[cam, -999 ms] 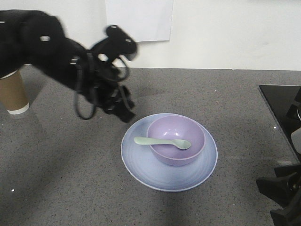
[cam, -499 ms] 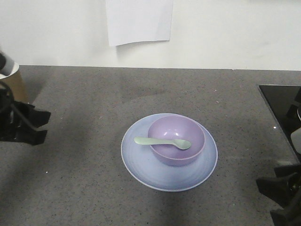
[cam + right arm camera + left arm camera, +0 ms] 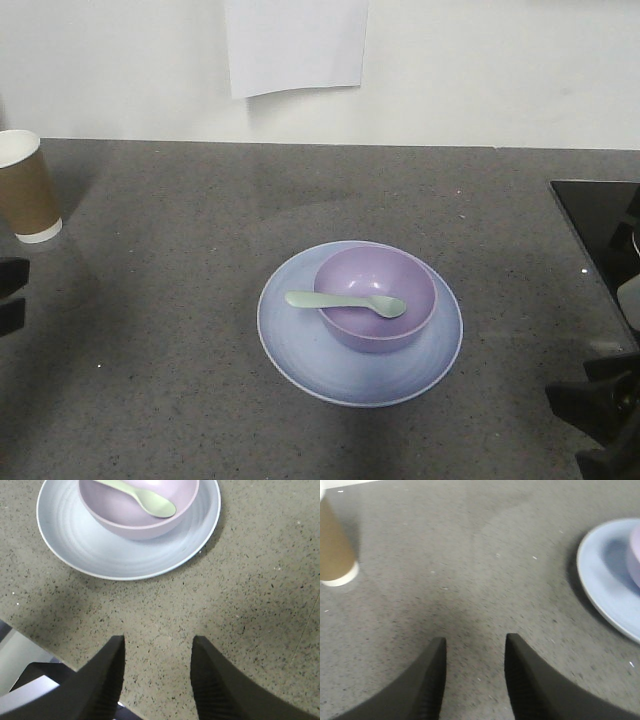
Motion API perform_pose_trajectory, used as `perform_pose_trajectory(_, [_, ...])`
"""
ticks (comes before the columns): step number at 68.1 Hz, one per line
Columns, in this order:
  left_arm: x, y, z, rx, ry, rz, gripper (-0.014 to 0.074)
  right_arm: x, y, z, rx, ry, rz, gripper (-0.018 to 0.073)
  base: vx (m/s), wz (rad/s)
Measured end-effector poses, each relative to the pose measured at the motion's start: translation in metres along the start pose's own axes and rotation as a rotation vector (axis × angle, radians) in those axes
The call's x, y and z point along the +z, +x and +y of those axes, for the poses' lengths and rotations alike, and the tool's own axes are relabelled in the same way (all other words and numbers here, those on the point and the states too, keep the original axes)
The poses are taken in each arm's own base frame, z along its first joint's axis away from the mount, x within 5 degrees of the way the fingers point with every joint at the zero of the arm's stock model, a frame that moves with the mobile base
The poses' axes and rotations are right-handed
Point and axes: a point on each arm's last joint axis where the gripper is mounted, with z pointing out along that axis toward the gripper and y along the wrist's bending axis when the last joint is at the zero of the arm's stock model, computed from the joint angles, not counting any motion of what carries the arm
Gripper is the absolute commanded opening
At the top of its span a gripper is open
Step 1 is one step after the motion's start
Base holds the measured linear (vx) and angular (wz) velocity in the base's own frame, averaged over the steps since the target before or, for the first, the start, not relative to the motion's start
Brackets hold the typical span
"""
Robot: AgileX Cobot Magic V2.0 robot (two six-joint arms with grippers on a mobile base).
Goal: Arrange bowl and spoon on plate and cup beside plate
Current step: 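Withdraw the left gripper away from the bowl toward the paper cup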
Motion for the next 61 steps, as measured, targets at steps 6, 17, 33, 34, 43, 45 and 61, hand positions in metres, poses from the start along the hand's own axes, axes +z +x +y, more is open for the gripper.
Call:
perform_pose_trajectory(6, [0.008,-0.001,0.009,-0.048,-0.042,0.014,0.0281,0.0,0.001,0.0,0.0,-0.002,0.009,0.0302,0.0,0.0])
perform_pose_trajectory(17, [0.025,-0.018,0.028,-0.1,-0.103,0.047,0.0281,0.0,0.001,0.0,0.0,-0.002,0.01,0.0302,0.0,0.0])
perform_pose_trajectory(33, [0.044,-0.062,0.057,-0.14,-0.174,0.047,0.0281,0.0,0.001,0.0,0.0,-0.002,0.01,0.0302,0.0,0.0])
perform_pose_trajectory(34, [0.046,-0.064,0.06,-0.143,-0.179,0.049,0.0281,0.0,0.001,0.0,0.0,-0.002,0.01,0.0302,0.0,0.0])
perform_pose_trajectory(43, [0.057,-0.085,0.082,-0.172,-0.221,0.081,0.0281,0.0,0.001,0.0,0.001,-0.003,0.01,0.0302,0.0,0.0])
perform_pose_trajectory(45, [0.06,-0.089,0.088,-0.177,-0.229,0.09,0.0281,0.0,0.001,0.0,0.001,-0.003,0.01,0.0302,0.0,0.0])
perform_pose_trajectory(61, [0.087,-0.113,0.13,-0.212,-0.29,0.147,0.0281,0.0,0.001,0.0,0.001,-0.003,0.01,0.0302,0.0,0.0])
